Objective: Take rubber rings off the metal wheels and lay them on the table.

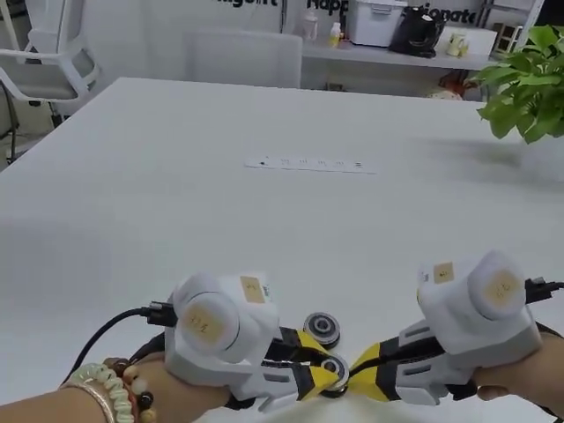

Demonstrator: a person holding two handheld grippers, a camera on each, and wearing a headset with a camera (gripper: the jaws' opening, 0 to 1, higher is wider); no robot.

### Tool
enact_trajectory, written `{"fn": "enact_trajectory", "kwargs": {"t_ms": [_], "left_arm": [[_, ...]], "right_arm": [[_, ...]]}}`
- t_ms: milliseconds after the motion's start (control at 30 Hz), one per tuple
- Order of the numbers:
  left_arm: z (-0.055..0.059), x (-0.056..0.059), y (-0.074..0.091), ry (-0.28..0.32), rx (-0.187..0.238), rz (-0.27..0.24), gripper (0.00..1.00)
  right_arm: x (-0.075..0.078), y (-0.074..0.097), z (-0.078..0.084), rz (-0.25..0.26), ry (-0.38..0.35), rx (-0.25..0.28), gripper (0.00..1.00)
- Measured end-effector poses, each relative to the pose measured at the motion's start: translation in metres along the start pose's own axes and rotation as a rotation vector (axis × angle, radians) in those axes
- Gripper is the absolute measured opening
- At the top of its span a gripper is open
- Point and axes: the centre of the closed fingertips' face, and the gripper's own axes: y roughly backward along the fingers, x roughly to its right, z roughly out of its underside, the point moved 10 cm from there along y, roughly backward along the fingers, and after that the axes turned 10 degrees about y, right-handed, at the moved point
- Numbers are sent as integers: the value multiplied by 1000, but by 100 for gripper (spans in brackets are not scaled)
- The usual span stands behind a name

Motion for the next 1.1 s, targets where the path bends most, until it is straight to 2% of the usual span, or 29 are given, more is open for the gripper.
{"fn": "enact_trajectory", "kwargs": {"t_ms": [133, 233, 367, 467, 533, 600, 633, 667, 700, 733, 800, 900, 967, 1000, 1100], "left_arm": [[0, 0, 0, -2, -2, -1, 14], [0, 0, 1, -1, -3, -4, 14], [0, -1, 1, 0, -6, -10, 14], [0, -2, 1, 0, -5, -13, 14], [0, -2, 1, 0, -5, -13, 14], [0, -2, 1, 1, -5, -13, 14], [0, -2, 1, 1, -5, -13, 14], [0, -2, 1, 2, -4, -12, 14], [0, -2, 1, 2, -4, -12, 14], [0, -1, 0, 3, -4, -6, 14], [0, 0, 0, 0, -3, 0, 14], [-1, 1, 0, -6, -3, 4, 14], [-1, 1, 0, -6, -2, 8, 14], [-1, 1, 0, -7, -2, 7, 14], [-1, 1, 0, -7, -2, 7, 14]], "right_arm": [[1, 0, -2, 21, -14, -18, 0], [0, -1, -4, 36, 10, -38, 0], [2, -1, -8, 86, 44, -67, 0], [3, 0, -8, 97, 40, -72, 0], [4, 1, -7, 91, -10, -67, 0], [6, 3, -6, 83, -133, -33, 0], [8, 5, -5, 75, -227, -6, 0], [9, 6, -5, 74, -267, 5, 0], [10, 7, -3, 61, -384, 28, 0], [10, 7, 0, 33, -455, 42, 0], [11, 7, 5, 23, -503, 49, 0], [9, 7, 8, 13, -484, 61, 0], [9, 8, 8, -6, -502, 69, 0], [9, 7, 8, -8, -553, 74, 0], [11, 9, 7, -12, -605, 78, 0]]}}
